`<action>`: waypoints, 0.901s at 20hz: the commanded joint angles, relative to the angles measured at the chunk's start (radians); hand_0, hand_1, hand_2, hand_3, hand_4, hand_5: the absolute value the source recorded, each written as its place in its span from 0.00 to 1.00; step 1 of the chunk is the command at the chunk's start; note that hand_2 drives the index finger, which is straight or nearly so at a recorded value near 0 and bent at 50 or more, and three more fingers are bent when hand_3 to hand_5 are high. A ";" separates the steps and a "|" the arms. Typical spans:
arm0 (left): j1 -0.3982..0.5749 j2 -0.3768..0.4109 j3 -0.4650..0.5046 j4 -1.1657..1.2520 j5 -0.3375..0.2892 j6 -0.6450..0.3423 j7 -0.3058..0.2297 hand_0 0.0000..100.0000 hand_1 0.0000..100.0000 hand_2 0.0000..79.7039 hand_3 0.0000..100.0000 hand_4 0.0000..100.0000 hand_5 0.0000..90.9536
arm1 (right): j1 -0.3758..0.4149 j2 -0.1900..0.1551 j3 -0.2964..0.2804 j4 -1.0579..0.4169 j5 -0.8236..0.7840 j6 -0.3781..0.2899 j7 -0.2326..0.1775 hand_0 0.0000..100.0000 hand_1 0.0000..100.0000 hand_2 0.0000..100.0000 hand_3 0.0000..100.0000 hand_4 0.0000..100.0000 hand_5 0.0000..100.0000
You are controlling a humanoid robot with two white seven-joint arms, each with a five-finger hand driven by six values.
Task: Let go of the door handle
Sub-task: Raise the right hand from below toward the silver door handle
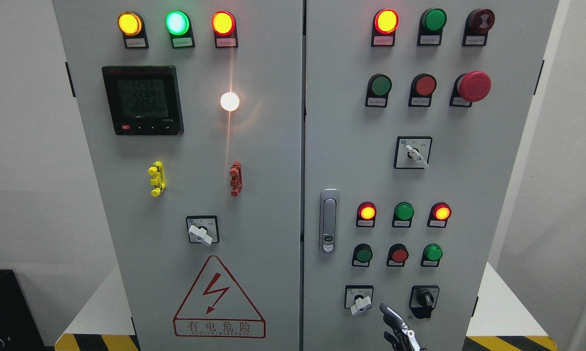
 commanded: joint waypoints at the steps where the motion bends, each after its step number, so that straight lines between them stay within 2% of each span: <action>1: 0.009 0.000 0.000 0.000 0.000 0.001 0.000 0.12 0.56 0.00 0.00 0.00 0.00 | 0.000 -0.001 0.000 -0.002 0.000 0.000 0.000 0.20 0.00 0.00 0.00 0.00 0.00; 11: 0.009 0.000 0.000 0.000 0.000 0.000 0.000 0.12 0.56 0.00 0.00 0.00 0.00 | 0.000 0.001 0.001 -0.009 0.011 -0.005 0.000 0.20 0.01 0.00 0.00 0.00 0.00; 14: 0.009 0.000 0.000 0.000 0.000 0.001 0.000 0.12 0.56 0.00 0.00 0.00 0.00 | 0.000 0.001 0.001 -0.011 0.083 -0.008 -0.001 0.19 0.07 0.00 0.02 0.10 0.00; 15: 0.009 0.000 0.000 0.000 0.000 0.000 0.000 0.12 0.56 0.00 0.00 0.00 0.00 | 0.000 -0.001 0.001 -0.011 0.103 -0.008 -0.001 0.20 0.14 0.00 0.13 0.22 0.07; 18: 0.009 0.000 0.000 0.000 0.000 0.000 0.000 0.12 0.56 0.00 0.00 0.00 0.00 | -0.012 0.004 0.003 -0.011 0.181 -0.008 -0.007 0.24 0.26 0.00 0.29 0.37 0.27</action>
